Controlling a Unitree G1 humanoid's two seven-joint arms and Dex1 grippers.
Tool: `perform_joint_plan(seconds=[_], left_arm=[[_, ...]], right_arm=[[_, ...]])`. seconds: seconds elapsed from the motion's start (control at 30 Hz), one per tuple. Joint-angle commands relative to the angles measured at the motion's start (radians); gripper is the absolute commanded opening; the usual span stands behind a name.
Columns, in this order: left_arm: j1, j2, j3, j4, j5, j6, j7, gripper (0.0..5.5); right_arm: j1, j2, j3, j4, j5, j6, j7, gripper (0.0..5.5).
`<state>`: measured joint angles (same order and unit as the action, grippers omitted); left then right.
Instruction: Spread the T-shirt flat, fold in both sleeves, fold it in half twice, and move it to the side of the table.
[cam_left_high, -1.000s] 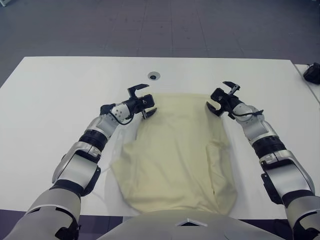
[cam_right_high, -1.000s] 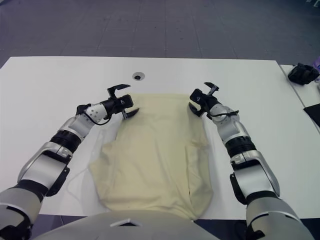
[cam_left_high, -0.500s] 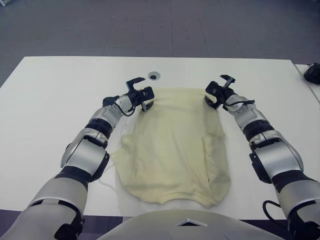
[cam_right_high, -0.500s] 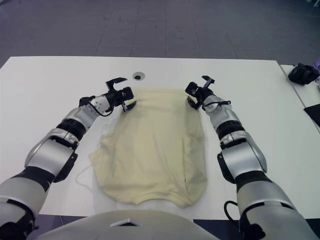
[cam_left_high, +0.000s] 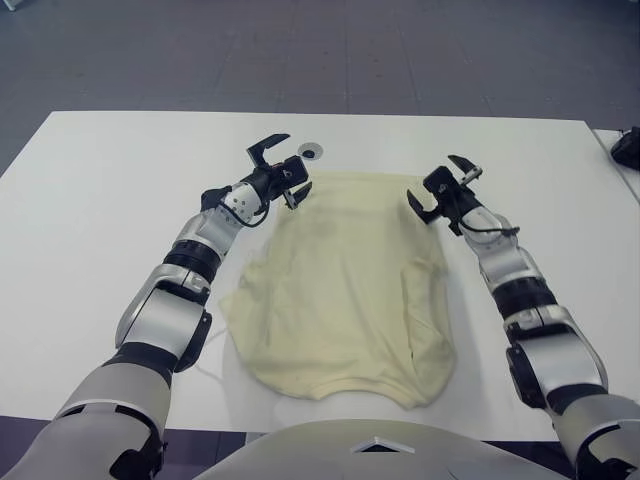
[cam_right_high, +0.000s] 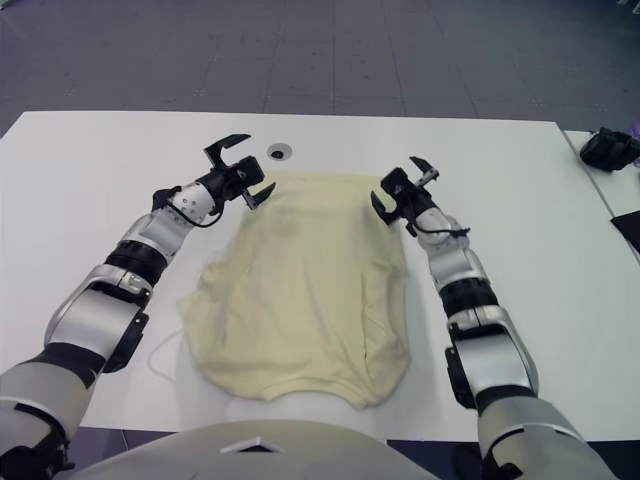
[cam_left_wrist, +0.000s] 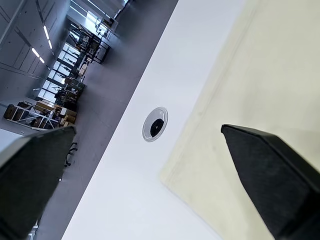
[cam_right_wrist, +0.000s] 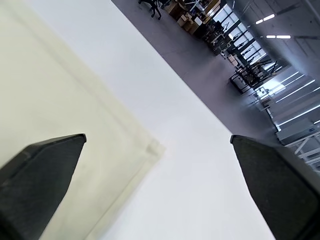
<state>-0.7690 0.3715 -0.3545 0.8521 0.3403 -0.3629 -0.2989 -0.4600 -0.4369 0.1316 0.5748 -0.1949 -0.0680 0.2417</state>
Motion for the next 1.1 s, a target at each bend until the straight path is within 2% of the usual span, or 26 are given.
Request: perform_joint_plan(seconds=[0.03,0.27,0.43,0.63,0.77,0.93,1.1], left_arm=[[0.201,0.134,0.131,-0.518,-0.145,0.011,-0.117,5.40],[0.332,0.094,0.217,-0.721,-0.204,0.127,-0.074,5.40],[0.479,0.091,0.218,-0.892,-0.207,0.229,-0.096,5.40],[0.627,0.043,0.226,-1.059,-0.203,0.339,-0.059,5.40],[0.640,0.038,0.219,-1.062,-0.191,0.353,-0.065,5.40],[0.583,0.037,0.172,-0.945,-0.152,0.304,-0.076,5.40],[0.518,0.006,0.127,-0.790,-0.113,0.247,-0.060,5.40]], right_arm=[[0.380,-0.118,-0.212,-0.775,0.205,0.228,0.152,5.36],[0.525,-0.012,-0.264,-0.948,0.267,0.111,0.088,5.36],[0.765,-0.037,-0.310,-1.088,0.250,0.147,0.111,5.36],[0.944,-0.049,-0.286,-1.051,0.182,0.109,0.146,5.36],[0.970,-0.071,-0.253,-1.007,0.117,0.086,0.163,5.36],[0.954,-0.113,-0.206,-0.965,0.011,0.142,0.178,5.36],[1.011,-0.142,-0.244,-1.029,-0.045,0.256,0.185,5.36]])
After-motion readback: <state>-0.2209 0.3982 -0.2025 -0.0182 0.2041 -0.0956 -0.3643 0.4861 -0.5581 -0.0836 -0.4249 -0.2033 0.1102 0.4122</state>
